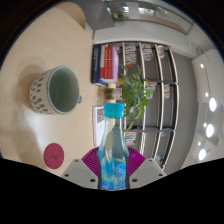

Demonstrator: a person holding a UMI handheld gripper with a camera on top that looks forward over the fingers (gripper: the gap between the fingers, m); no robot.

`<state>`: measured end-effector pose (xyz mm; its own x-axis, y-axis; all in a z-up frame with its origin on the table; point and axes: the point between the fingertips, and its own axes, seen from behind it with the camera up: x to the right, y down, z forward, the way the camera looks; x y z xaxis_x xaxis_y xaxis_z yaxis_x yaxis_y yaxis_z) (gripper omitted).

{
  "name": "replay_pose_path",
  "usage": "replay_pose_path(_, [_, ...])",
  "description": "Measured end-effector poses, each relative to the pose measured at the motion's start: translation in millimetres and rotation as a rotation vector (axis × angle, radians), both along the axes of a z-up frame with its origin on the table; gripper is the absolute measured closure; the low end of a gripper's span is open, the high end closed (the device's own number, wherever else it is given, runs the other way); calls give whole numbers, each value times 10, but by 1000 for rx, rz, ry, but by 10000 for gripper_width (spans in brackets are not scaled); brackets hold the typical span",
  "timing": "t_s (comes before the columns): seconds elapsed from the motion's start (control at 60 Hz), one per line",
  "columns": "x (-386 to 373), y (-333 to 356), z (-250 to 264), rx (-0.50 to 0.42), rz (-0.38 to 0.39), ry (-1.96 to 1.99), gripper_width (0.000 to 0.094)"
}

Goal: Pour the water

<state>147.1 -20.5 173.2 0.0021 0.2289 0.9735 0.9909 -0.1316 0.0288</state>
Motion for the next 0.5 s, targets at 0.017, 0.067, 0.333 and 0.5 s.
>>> replay_pose_path(0.017, [15, 53, -25, -5, 11, -29, 631])
replay_pose_path(0.067, [-90, 54, -54, -14, 50, -103, 632])
replay_pose_path(0.333, [-327, 156, -111, -52, 159, -551, 630])
replay_pose_path(0.5, [-468, 200, -133, -57, 183, -679, 632])
